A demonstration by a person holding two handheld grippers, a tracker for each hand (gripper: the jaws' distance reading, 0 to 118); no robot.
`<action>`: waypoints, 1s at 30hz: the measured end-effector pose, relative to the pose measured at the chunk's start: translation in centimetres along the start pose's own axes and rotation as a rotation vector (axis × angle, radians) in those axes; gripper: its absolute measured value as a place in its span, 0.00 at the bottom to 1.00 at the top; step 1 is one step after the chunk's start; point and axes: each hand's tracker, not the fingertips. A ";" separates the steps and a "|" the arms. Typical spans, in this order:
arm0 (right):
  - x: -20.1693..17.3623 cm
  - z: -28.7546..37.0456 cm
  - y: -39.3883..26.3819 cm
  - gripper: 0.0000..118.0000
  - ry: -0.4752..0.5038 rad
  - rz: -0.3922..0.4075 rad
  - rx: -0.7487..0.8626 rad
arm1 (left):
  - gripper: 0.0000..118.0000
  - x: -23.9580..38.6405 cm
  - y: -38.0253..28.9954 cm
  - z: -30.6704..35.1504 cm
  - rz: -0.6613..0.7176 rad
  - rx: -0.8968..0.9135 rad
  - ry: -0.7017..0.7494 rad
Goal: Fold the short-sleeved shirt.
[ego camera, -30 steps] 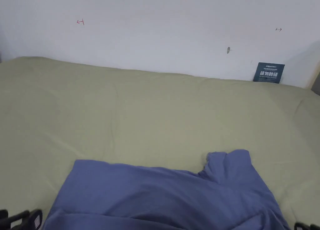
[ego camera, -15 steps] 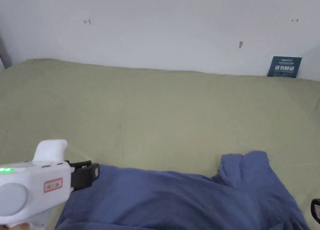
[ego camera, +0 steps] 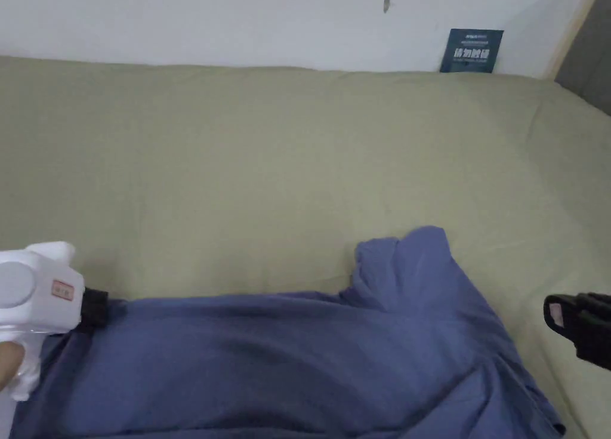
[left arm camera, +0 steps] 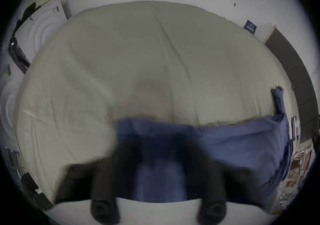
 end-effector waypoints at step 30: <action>0.8 -17.0 9.9 0.00 -0.018 0.002 -0.527 | 0.01 -1.8 0.8 3.0 0.012 0.009 -0.138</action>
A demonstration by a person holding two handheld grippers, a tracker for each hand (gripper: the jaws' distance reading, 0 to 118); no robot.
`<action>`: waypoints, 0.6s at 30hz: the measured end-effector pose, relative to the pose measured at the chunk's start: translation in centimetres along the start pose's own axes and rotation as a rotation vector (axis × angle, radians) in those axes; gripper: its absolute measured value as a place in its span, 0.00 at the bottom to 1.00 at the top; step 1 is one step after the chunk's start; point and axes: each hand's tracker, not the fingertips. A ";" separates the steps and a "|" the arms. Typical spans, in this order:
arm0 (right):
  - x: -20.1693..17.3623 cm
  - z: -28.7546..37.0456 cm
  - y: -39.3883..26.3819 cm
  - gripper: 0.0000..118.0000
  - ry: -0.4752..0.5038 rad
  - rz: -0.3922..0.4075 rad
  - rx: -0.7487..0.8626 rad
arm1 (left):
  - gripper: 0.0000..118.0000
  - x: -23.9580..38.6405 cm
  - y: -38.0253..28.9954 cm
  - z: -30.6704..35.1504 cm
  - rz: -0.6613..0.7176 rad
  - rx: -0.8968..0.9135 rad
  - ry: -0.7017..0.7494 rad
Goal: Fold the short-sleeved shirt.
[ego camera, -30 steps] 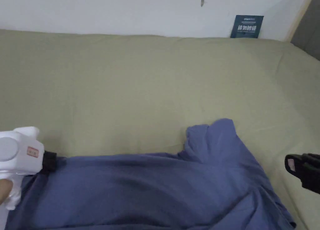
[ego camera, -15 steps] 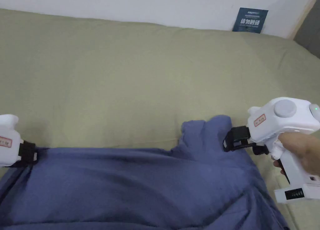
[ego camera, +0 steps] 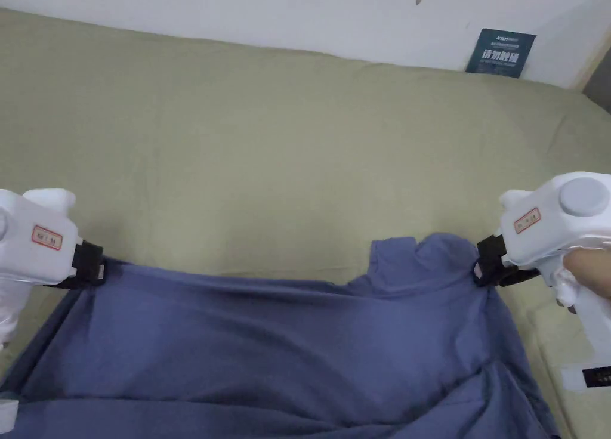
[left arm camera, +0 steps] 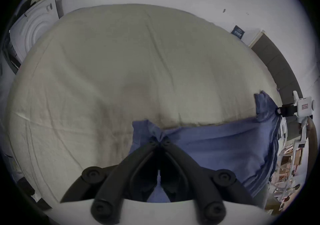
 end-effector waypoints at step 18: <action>0.7 12.6 -18.6 0.00 0.089 0.135 0.150 | 0.01 -2.0 -13.8 14.7 -0.128 0.118 -0.103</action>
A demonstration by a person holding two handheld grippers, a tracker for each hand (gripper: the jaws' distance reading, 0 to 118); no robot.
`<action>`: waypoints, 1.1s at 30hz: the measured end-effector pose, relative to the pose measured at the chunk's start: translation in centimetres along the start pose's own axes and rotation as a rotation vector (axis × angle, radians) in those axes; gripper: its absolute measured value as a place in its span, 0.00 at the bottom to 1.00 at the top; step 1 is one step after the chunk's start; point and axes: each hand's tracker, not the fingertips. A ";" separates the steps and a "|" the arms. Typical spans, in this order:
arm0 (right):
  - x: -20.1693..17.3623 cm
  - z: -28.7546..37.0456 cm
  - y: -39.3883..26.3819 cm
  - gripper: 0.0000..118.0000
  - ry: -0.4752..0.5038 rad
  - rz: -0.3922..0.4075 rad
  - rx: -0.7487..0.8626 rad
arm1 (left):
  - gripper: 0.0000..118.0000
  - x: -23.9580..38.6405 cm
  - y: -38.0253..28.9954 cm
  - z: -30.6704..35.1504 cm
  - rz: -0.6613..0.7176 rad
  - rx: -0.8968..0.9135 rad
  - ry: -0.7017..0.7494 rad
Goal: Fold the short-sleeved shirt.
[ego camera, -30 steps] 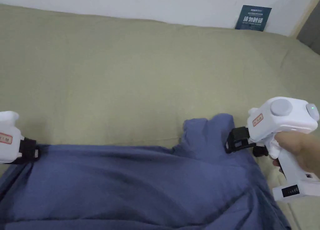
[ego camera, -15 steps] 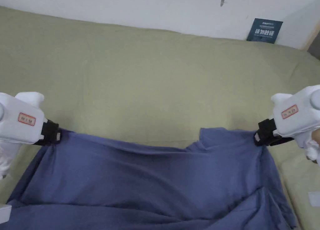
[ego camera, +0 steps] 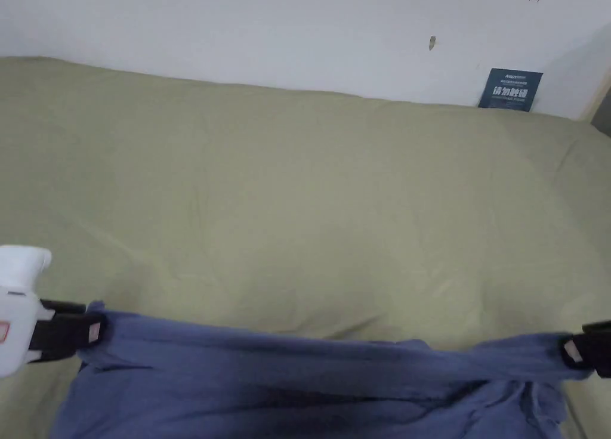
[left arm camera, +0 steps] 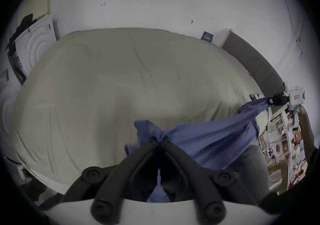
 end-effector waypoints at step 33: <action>-7.2 7.4 -8.0 0.66 -0.074 -0.107 0.433 | 0.66 7.7 -5.8 7.1 0.155 0.316 -0.009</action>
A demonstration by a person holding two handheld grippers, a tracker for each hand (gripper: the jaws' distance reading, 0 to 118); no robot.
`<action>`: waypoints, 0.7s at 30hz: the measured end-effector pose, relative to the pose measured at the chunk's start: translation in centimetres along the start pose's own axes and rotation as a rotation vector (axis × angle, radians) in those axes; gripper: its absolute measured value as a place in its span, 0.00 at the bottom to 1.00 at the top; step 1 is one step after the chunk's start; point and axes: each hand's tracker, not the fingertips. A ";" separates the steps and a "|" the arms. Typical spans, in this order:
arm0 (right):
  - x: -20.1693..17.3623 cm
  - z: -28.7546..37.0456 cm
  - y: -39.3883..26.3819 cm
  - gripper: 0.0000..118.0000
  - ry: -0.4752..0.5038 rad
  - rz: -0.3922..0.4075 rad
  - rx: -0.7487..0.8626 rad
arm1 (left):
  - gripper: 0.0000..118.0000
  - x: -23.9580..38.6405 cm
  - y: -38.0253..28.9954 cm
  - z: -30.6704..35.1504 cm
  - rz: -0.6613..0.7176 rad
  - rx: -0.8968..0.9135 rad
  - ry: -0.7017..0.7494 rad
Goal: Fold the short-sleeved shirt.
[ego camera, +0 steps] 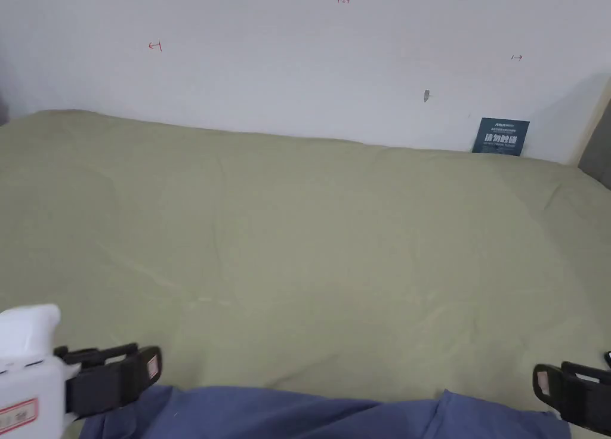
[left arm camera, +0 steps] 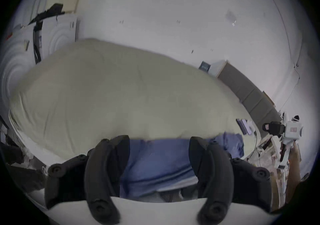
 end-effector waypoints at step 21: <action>-3.9 -0.6 -3.0 0.00 -0.005 0.025 0.050 | 0.95 -6.2 -2.0 -3.3 0.081 -0.161 -0.138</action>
